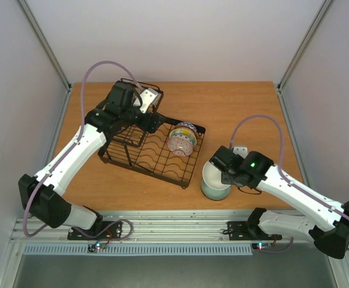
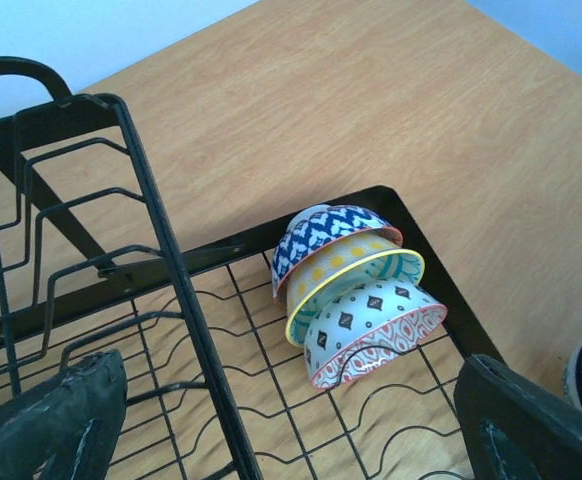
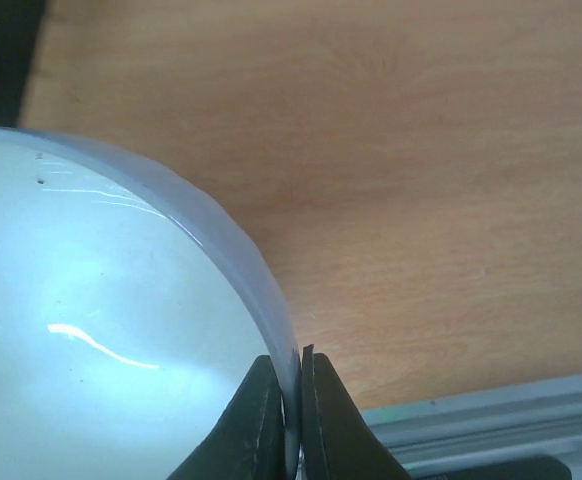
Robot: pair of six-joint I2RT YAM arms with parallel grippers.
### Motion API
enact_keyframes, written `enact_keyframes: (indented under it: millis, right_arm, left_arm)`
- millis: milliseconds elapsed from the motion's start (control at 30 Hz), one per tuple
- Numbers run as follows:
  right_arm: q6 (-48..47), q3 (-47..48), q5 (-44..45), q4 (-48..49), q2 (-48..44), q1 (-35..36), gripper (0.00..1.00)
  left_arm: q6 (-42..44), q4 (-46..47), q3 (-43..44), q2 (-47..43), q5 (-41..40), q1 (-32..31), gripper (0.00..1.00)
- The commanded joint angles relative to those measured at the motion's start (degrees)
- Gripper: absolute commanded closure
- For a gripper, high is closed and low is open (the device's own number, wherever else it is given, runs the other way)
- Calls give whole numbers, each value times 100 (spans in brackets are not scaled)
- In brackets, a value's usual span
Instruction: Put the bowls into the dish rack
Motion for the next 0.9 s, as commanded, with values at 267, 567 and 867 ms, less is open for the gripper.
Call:
enact_keyframes:
  millis: [267, 567, 867]
  right_arm:
    - [-1342, 1961, 732, 324, 805, 43, 99]
    - [-1950, 2762, 812, 882, 1683, 40, 99]
    - [-2159, 3225, 646, 1086, 1928, 62, 99]
  left_arm:
    - [435, -1080, 772, 789, 415, -985, 12]
    - [567, -1281, 892, 873, 624, -1247, 12]
    - [572, -1255, 843, 862, 725, -1248, 13]
